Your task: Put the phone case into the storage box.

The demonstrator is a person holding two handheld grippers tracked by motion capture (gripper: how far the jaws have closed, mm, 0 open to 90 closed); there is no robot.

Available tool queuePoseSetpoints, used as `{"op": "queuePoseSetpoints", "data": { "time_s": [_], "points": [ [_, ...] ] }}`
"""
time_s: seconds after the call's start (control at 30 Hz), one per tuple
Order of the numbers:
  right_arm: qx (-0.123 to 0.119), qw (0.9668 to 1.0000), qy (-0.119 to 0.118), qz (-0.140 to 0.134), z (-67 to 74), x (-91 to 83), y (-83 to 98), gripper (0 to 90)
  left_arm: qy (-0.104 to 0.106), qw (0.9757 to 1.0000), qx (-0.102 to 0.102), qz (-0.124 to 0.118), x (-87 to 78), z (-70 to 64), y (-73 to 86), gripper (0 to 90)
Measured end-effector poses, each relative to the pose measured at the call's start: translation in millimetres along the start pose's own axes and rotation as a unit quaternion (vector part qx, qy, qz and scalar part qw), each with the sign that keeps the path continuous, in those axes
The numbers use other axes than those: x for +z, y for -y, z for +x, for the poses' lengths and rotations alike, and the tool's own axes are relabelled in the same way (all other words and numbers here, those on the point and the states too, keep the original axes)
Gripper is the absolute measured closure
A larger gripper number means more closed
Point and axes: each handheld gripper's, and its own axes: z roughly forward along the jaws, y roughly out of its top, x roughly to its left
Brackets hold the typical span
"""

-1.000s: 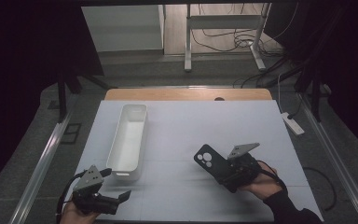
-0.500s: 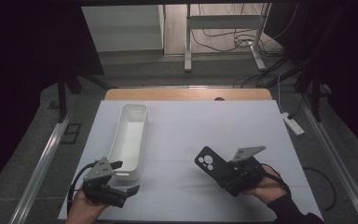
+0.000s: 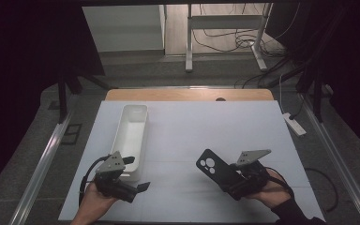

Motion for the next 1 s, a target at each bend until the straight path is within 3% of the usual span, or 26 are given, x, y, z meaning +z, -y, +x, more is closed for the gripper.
{"op": "queuePoseSetpoints", "data": {
  "time_s": [0.47, 1.0],
  "points": [
    [-0.010, 0.9998, -0.012, -0.009, 6.2, -1.4, 0.7, 15.4, 0.025, 0.9991, 0.032, -0.011, 19.2, -1.0, -17.7, 0.0],
    [-0.028, 0.9991, -0.025, -0.019, 11.3, 0.0, -2.4, 15.4, 0.048, 0.9974, 0.049, -0.022, 32.8, -2.8, -29.8, 0.0]
  ]
}}
